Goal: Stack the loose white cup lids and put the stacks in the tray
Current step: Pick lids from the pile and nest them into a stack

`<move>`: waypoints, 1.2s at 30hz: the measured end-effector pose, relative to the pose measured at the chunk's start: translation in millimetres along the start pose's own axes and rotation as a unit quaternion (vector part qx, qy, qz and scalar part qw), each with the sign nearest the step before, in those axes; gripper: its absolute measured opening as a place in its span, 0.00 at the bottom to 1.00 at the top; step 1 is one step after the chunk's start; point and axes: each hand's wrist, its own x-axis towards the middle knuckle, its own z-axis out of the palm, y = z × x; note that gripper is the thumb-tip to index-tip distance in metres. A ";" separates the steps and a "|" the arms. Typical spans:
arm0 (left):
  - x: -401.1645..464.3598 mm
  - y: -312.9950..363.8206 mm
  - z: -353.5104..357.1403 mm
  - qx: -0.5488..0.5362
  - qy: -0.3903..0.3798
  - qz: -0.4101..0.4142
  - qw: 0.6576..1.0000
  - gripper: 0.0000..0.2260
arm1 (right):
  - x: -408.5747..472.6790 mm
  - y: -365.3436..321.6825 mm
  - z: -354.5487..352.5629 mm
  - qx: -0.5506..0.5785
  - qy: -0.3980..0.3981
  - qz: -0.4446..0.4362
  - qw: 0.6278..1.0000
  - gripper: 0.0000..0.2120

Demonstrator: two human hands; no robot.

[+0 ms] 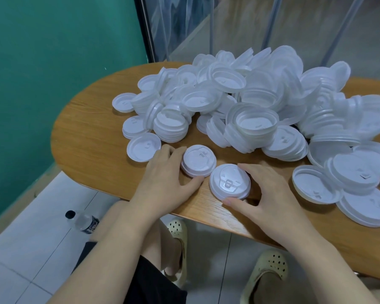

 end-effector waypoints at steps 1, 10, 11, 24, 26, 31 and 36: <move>1.0 1.4 0.8 0.005 0.000 0.006 1.000 0.36 | -0.2 0.5 -0.6 -0.003 -0.001 -0.004 1.000 0.42; 9.9 6.6 1.3 -0.141 -0.001 0.031 0.990 0.38 | -1.9 3.6 -6.3 -0.016 -0.023 -0.005 1.000 0.47; 8.4 6.7 0.5 -0.177 0.008 0.025 0.984 0.38 | -2.0 3.5 -6.6 -0.012 -0.025 0.000 1.000 0.48; -5.9 35.1 14.5 -0.256 -0.051 0.073 0.962 0.32 | -1.5 7.0 -4.9 0.012 -0.021 0.005 1.000 0.50; -4.7 37.6 16.0 -0.236 -0.062 0.079 0.966 0.32 | -1.6 8.4 -4.3 0.011 -0.020 0.002 1.000 0.50; -1.8 38.5 16.8 -0.232 -0.066 0.085 0.967 0.31 | -1.0 8.5 -3.4 0.006 -0.011 -0.006 1.000 0.46; 0.7 35.6 18.3 -0.218 -0.069 0.114 0.967 0.26 | -0.1 9.5 -1.0 0.001 0.003 -0.035 0.999 0.42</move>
